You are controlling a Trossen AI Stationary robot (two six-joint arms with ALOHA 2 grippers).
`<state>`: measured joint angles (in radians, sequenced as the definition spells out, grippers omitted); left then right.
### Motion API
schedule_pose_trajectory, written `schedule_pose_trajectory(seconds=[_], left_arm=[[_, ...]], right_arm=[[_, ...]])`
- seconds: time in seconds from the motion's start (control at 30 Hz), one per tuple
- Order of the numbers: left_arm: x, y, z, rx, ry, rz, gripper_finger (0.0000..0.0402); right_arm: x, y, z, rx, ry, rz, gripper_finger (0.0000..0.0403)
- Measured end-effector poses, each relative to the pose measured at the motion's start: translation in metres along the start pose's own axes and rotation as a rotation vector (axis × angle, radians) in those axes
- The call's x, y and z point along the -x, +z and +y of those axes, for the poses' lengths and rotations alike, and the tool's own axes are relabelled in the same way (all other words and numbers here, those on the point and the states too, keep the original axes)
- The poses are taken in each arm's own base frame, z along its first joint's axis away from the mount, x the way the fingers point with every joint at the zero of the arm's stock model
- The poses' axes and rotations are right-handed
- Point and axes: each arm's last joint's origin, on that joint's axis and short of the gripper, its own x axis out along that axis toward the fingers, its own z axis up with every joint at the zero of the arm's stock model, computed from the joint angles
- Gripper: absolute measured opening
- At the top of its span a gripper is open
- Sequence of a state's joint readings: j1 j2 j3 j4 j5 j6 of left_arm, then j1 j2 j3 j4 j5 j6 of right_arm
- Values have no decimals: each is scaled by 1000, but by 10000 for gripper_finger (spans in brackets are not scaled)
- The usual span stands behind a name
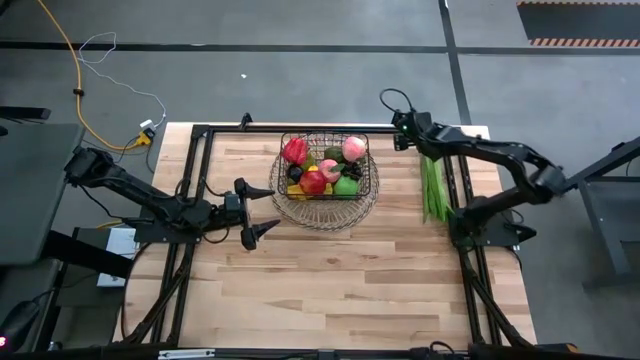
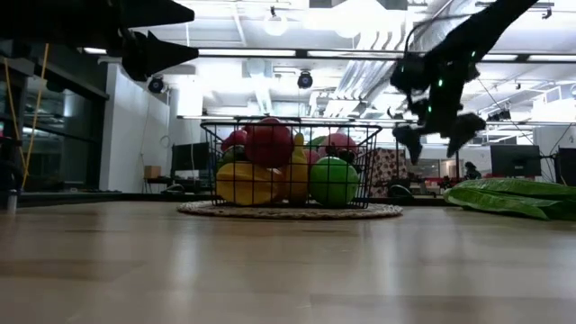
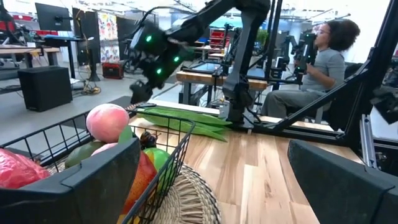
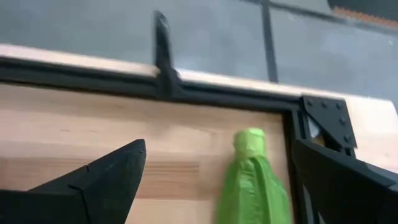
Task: Build produce basket
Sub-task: Put the leaf lettuce into the black wire basket
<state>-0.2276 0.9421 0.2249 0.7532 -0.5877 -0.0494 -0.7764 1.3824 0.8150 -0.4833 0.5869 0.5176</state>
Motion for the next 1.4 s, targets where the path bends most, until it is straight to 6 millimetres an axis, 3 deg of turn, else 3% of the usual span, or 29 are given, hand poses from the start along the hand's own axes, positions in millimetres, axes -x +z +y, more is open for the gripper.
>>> schedule_pose_trajectory(seconds=[0.4, 0.9, 1.07, 1.4], left_arm=[[0, 0, 0, 18, 0, 0, 395], [0, 0, 0, 26, -1, 1, 395], [0, 0, 0, 26, -1, 0, 395], [0, 0, 0, 26, -1, 1, 395]], right_arm=[[-60, -26, 3, 39, -212, 196, 392], [-61, -31, 3, -8, -238, 230, 386], [-62, -32, 0, -31, -238, 264, 343], [-64, -32, -5, -36, -251, 292, 206]])
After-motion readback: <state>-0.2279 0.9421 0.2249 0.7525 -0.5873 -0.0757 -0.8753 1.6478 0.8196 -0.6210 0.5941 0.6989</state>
